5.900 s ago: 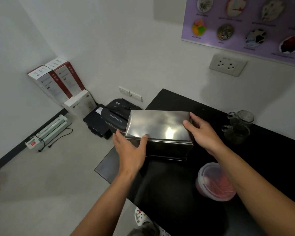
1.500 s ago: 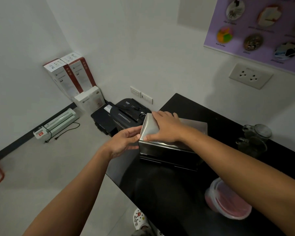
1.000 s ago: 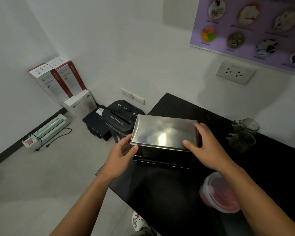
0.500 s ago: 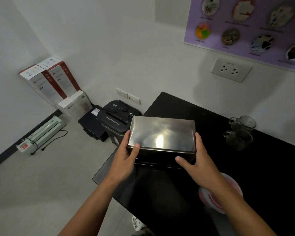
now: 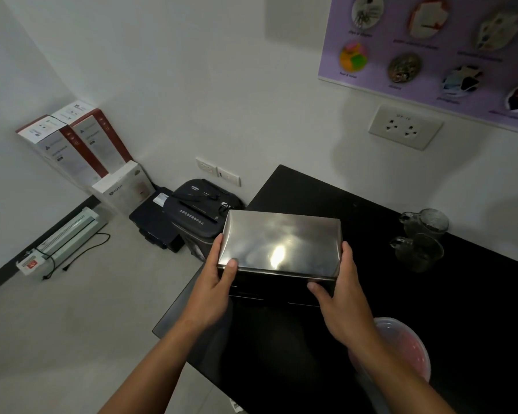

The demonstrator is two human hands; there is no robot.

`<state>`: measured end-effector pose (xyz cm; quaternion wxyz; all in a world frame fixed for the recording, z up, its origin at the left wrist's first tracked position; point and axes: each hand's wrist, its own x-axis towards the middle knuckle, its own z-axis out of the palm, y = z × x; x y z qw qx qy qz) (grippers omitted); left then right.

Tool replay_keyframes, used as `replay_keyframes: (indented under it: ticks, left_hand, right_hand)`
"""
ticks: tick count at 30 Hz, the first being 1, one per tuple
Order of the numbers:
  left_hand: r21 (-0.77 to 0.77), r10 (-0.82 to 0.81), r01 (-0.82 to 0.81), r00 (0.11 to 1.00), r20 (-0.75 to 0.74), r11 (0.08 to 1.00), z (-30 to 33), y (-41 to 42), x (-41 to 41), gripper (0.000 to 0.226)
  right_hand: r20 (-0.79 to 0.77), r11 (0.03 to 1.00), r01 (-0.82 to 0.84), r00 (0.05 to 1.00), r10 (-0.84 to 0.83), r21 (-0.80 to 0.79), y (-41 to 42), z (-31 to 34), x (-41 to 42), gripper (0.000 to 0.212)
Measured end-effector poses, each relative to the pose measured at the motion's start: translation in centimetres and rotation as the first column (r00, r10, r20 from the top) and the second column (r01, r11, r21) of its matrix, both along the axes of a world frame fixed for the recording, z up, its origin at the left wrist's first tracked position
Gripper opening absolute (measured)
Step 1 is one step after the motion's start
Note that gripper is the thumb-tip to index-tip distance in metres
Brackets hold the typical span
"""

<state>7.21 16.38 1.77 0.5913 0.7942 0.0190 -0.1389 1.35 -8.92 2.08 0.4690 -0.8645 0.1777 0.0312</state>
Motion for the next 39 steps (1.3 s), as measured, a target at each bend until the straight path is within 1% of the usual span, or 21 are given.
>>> replay_keyframes:
  ticks: [3, 7, 13, 17, 21, 29, 36, 39]
  left_hand:
    - [0.011, -0.024, 0.024, 1.0, 0.002, 1.0, 0.4, -0.3, 1.7, 0.077]
    - [0.016, -0.062, 0.062, 0.998, 0.019, 0.998, 0.8, -1.4, 4.9, 0.061]
    - [0.012, -0.112, 0.112, 0.993, 0.047, 0.994, -0.2, -3.6, 12.0, 0.062]
    - [0.016, -0.117, 0.116, 0.99, 0.08, 0.993, 0.2, -6.1, 16.5, 0.061]
    - [-0.051, -0.097, 0.099, 0.994, 0.044, 0.994, 0.5, -8.4, 20.0, 0.059]
    - [-0.056, -0.137, 0.138, 0.99, 0.022, 0.989, 0.0, -10.2, 24.4, 0.063]
    - [-0.102, -0.139, 0.139, 0.99, 0.003, 0.985, -1.6, -10.4, 26.3, 0.08]
    - [-0.1, -0.154, 0.155, 0.988, 0.021, 0.983, -1.3, -10.5, 26.4, 0.076]
  right_hand:
    - [0.005, 0.999, 0.032, 0.999, -0.032, 0.012, 0.2, 0.1, 0.8, 0.105]
    - [0.014, 0.994, 0.094, 0.995, -0.095, 0.046, 0.3, 0.1, 2.5, 0.106]
    - [0.059, 0.983, 0.184, 0.981, -0.184, -0.006, -0.4, 0.1, 6.6, 0.1]
    - [0.082, 0.973, 0.232, 0.969, -0.232, 0.016, -1.8, 0.3, 10.0, 0.097]
    - [0.094, 0.957, 0.291, 0.952, -0.291, 0.011, -3.0, 0.8, 12.9, 0.095]
    - [0.171, 0.949, 0.316, 0.934, -0.314, 0.017, -4.3, 0.3, 15.9, 0.095]
    - [0.173, 0.945, 0.327, 0.93, -0.324, 0.011, -4.8, -0.2, 17.1, 0.096]
    - [0.177, 0.944, 0.329, 0.928, -0.327, 0.017, -4.7, -0.4, 17.1, 0.097]
